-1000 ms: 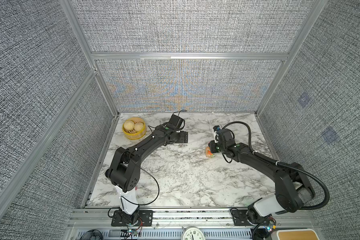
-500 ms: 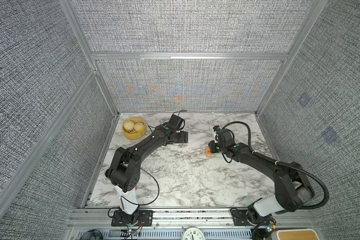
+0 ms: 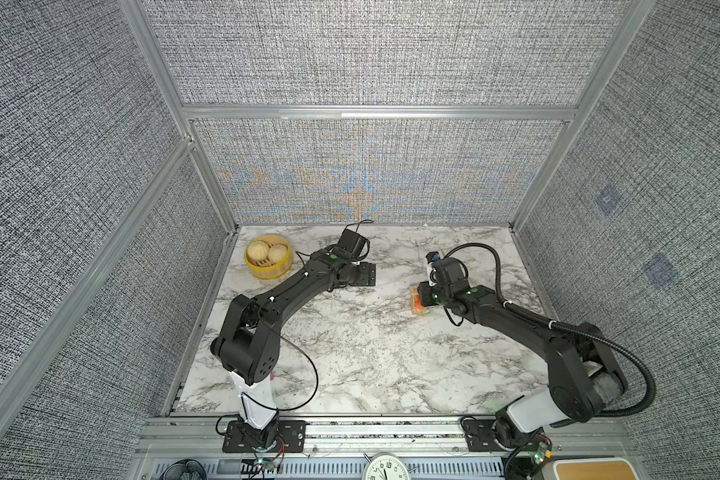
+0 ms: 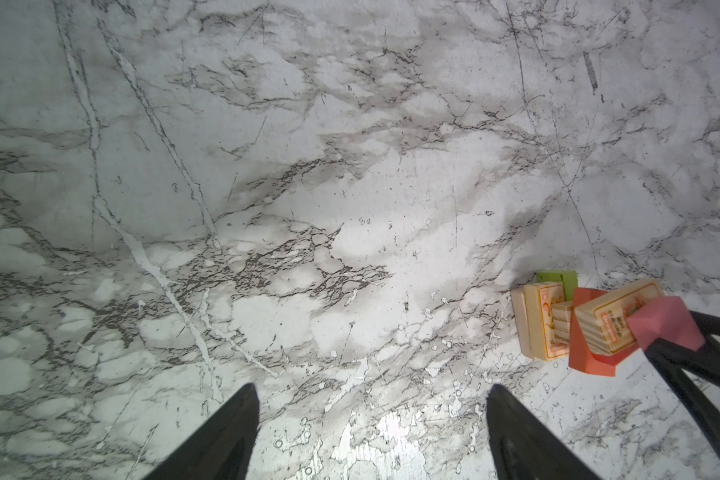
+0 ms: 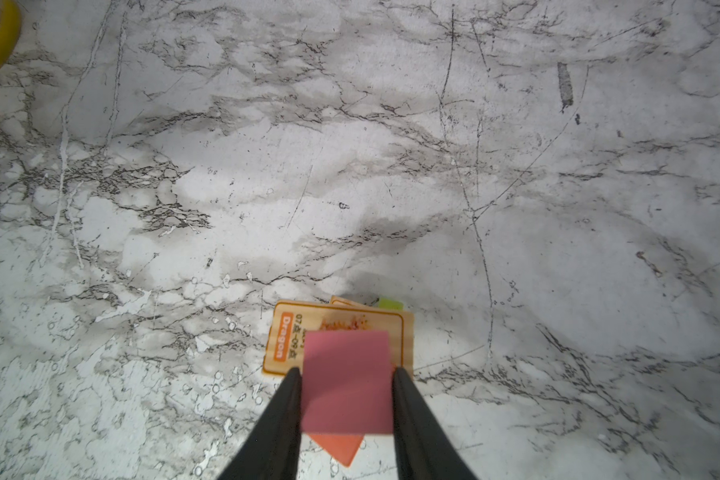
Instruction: Build the wood block tower
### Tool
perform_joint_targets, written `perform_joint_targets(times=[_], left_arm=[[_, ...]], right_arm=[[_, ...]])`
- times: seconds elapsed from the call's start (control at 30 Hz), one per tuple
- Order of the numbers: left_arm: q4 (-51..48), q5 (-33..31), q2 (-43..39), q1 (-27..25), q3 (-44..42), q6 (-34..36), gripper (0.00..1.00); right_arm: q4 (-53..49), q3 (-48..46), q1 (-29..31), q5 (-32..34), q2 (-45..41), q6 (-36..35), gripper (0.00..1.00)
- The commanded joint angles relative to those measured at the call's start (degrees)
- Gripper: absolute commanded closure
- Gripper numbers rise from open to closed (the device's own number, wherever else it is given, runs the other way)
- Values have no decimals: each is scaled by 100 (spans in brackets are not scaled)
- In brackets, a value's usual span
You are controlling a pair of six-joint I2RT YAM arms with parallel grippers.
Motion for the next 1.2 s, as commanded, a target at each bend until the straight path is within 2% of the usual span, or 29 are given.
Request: perform_joint_targets(times=[0.0, 0.47, 0.87, 1.0, 1.1, 1.17], left_arm=[[-18, -75, -72, 13, -14, -5, 14], [-106, -132, -132, 11, 4, 1, 14], [-128, -198, 105, 23, 91, -36, 16], [-169, -99, 477, 66, 376, 20, 22], [-325, -118, 663, 115, 589, -27, 27], [-180, -40, 573, 228, 438, -155, 29]], right_arm=[[113, 64, 6, 37, -60, -1, 62], [96, 65, 0, -15, -96, 12, 58], [-2, 206, -5, -11, -167, -40, 43], [-185, 743, -11, -60, 52, -88, 41], [-395, 1183, -21, -414, 410, -276, 40], [-749, 1674, -33, -721, 775, -494, 44]])
